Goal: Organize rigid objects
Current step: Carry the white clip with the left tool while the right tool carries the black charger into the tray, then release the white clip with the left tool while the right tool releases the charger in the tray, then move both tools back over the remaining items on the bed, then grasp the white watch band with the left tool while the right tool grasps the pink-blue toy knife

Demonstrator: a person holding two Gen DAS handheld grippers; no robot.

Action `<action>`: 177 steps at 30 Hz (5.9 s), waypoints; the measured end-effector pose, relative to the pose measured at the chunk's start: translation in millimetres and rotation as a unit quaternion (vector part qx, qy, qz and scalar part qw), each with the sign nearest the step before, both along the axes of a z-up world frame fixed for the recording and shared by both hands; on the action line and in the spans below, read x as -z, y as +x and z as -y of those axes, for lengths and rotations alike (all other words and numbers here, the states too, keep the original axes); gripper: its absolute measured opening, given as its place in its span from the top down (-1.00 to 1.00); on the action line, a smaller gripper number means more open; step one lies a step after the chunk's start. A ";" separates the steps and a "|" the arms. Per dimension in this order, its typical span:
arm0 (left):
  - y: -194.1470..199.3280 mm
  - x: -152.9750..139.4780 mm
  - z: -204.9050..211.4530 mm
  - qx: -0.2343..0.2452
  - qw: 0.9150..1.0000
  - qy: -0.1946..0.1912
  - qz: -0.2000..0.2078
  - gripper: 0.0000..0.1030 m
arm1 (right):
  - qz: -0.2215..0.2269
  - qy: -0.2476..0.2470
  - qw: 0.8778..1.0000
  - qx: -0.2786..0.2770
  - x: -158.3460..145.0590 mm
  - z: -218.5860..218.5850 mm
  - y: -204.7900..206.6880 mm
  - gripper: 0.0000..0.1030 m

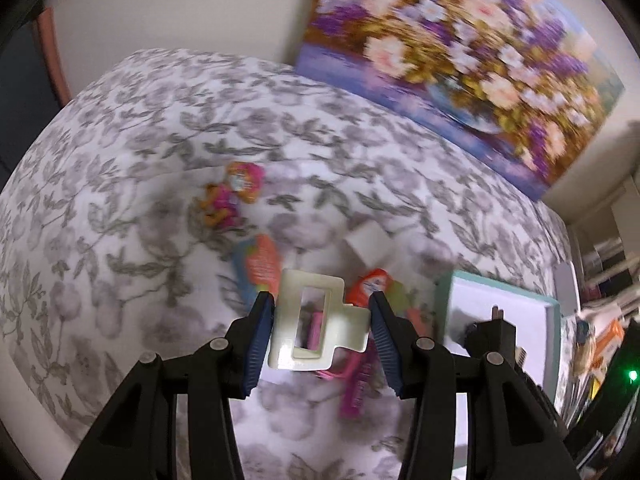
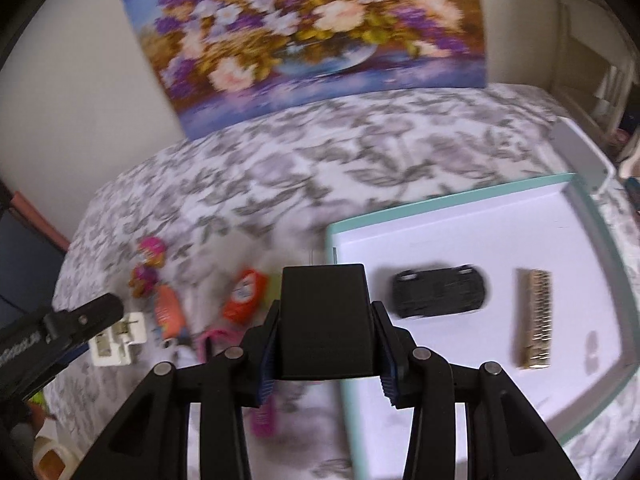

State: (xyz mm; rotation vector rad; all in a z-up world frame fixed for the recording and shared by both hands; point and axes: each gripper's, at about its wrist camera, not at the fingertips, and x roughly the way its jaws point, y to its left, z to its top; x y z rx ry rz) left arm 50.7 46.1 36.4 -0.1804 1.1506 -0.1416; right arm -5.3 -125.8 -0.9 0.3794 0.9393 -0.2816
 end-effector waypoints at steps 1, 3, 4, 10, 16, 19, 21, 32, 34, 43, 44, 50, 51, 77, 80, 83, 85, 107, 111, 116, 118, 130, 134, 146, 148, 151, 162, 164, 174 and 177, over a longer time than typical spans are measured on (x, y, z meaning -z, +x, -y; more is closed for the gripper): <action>-1.6 -0.1 6.6 0.007 1.000 0.001 0.000 0.02 | -0.001 -0.003 1.000 0.007 -0.6 6.3 -2.1 0.15; -5.1 -0.4 21.2 0.023 1.000 0.005 0.000 0.02 | -0.006 -0.010 1.000 0.019 -0.8 19.0 -5.6 0.15; -7.2 -0.4 29.2 0.033 0.999 0.009 0.001 0.02 | -0.008 -0.012 1.000 0.024 -0.5 25.5 -7.3 0.15; -18.6 1.2 68.1 0.074 0.997 0.038 0.007 0.02 | -0.013 -0.008 0.999 0.049 3.2 51.7 -14.2 0.14; -28.4 8.8 102.6 0.115 0.992 0.046 0.002 0.02 | -0.020 -0.015 0.997 0.075 6.1 77.0 -22.6 0.14; -32.9 15.7 119.1 0.131 0.990 0.047 -0.006 0.02 | -0.025 -0.020 0.995 0.095 8.5 92.1 -28.2 0.14; -36.4 21.8 131.4 0.145 0.988 0.045 -0.013 0.02 | -0.027 -0.021 0.993 0.110 10.2 103.1 -32.7 0.14; -43.5 42.8 176.5 0.192 0.979 0.059 -0.018 0.02 | -0.030 -0.023 0.986 0.164 16.7 139.3 -49.8 0.14; -42.7 47.0 178.5 0.194 0.979 0.053 -0.027 0.02 | -0.032 -0.023 0.985 0.167 18.3 141.3 -50.7 0.14; -42.7 55.1 182.2 0.203 0.977 0.057 -0.038 0.01 | -0.035 -0.035 0.981 0.186 20.5 149.4 -55.0 0.14; -43.0 55.6 182.7 0.204 0.976 0.058 -0.039 0.01 | -0.036 -0.037 0.981 0.189 20.7 150.1 -55.8 0.14; -42.9 56.9 183.9 0.209 0.975 0.063 -0.043 0.01 | -0.046 -0.044 0.977 0.204 24.0 154.6 -59.3 0.14; -42.9 57.3 183.9 0.209 0.975 0.064 -0.044 0.01 | -0.048 -0.042 0.977 0.203 25.1 154.7 -59.2 0.14; -26.8 47.0 154.7 0.154 0.985 0.074 -0.038 -0.74 | -0.043 -0.046 0.979 0.192 17.0 144.9 -51.7 -0.73; -22.8 48.0 146.1 0.135 0.986 0.086 -0.037 -0.75 | -0.044 -0.041 0.979 0.193 17.7 145.9 -52.1 -0.78; -18.4 48.5 135.5 0.115 0.989 0.088 -0.040 -0.76 | -0.049 -0.040 0.980 0.189 19.3 144.2 -50.4 -0.89; -15.3 48.6 128.2 0.101 0.990 0.093 -0.040 -0.76 | -0.053 -0.042 0.981 0.184 20.6 142.1 -48.3 -1.00; 11.3 10.2 14.0 -0.037 0.995 0.093 -0.011 -0.76 | 0.014 -0.023 0.998 0.059 -14.9 66.6 -23.8 -1.00; 11.1 3.9 -7.5 -0.053 0.994 0.093 -0.007 -0.76 | 0.032 -0.029 0.999 0.027 -22.4 40.5 -18.6 -1.00; 10.2 -0.8 -35.9 -0.078 0.993 0.084 -0.003 -0.76 | 0.033 -0.013 0.999 -0.011 -17.6 17.6 -11.3 -1.00; 10.5 0.0 -44.4 -0.085 0.993 0.079 -0.005 -0.76 | 0.027 -0.006 0.999 -0.026 -12.5 9.5 -6.2 -1.00; 19.2 45.8 -48.6 -0.083 0.991 0.066 -0.076 -0.76 | -0.004 0.022 0.996 -0.088 19.8 -20.0 17.0 -0.64; 19.4 61.5 -44.4 -0.081 0.990 0.052 -0.100 -0.76 | -0.015 0.024 0.995 -0.099 29.2 -21.4 22.2 -0.48; 17.4 69.6 -28.3 -0.053 0.991 0.055 -0.107 -0.67 | 0.000 0.016 0.994 -0.112 23.7 -20.6 27.8 -0.17; 17.9 72.9 -26.2 -0.049 0.991 0.056 -0.112 -0.57 | -0.003 0.015 0.993 -0.116 24.5 -23.0 29.6 -0.16; 19.6 79.8 -25.3 -0.048 0.990 0.049 -0.123 -0.39 | -0.011 0.019 0.992 -0.126 29.6 -26.9 32.7 -0.07; 21.3 84.7 -23.4 -0.044 0.990 0.044 -0.128 0.35 | -0.029 0.001 0.991 -0.134 43.8 -30.8 41.3 -0.04; 21.0 85.4 -24.1 -0.045 0.990 0.042 -0.128 0.43 | -0.029 -0.009 0.990 -0.136 44.6 -33.1 44.1 -0.04; 22.0 84.5 -25.1 -0.045 0.990 0.042 -0.125 0.52 | -0.031 -0.021 0.988 -0.149 50.3 -36.2 54.4 -0.05; 22.4 84.8 -26.0 -0.047 0.990 0.040 -0.126 0.52 | -0.037 -0.025 0.987 -0.153 52.1 -37.5 55.6 -0.06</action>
